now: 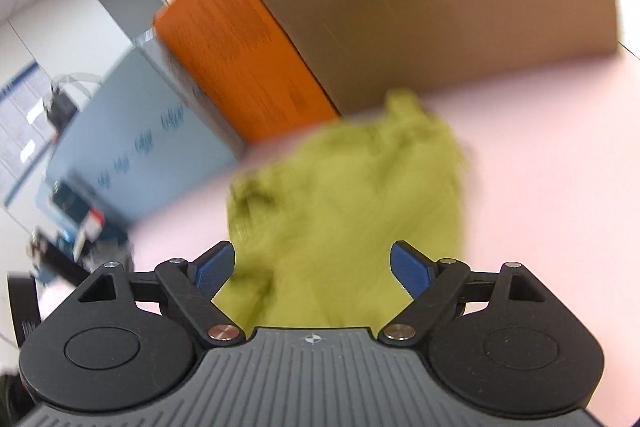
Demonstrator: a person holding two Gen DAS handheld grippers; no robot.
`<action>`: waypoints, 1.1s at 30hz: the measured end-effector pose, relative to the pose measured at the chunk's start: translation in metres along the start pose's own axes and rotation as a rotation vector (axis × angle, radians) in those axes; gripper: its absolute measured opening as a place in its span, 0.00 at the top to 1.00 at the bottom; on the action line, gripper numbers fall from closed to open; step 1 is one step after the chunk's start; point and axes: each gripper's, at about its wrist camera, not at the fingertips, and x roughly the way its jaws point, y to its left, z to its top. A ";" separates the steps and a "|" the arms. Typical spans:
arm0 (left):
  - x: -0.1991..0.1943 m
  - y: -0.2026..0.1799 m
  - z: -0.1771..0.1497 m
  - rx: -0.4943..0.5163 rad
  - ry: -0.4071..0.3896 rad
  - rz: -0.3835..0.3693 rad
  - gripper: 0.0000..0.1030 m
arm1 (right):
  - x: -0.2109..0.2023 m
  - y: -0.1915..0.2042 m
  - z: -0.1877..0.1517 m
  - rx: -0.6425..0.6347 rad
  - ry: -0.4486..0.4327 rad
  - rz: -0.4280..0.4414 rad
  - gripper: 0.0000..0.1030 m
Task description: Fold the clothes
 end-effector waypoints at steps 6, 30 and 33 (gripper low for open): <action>-0.024 -0.008 -0.057 0.124 0.098 -0.083 0.30 | -0.048 -0.010 -0.084 0.123 0.102 -0.035 0.18; -0.044 -0.002 -0.087 -0.060 0.210 -0.344 0.14 | -0.074 -0.016 -0.166 0.518 0.071 0.099 0.14; -0.046 -0.031 -0.075 0.082 0.165 -0.277 0.49 | -0.058 -0.002 -0.156 0.389 0.109 0.061 0.86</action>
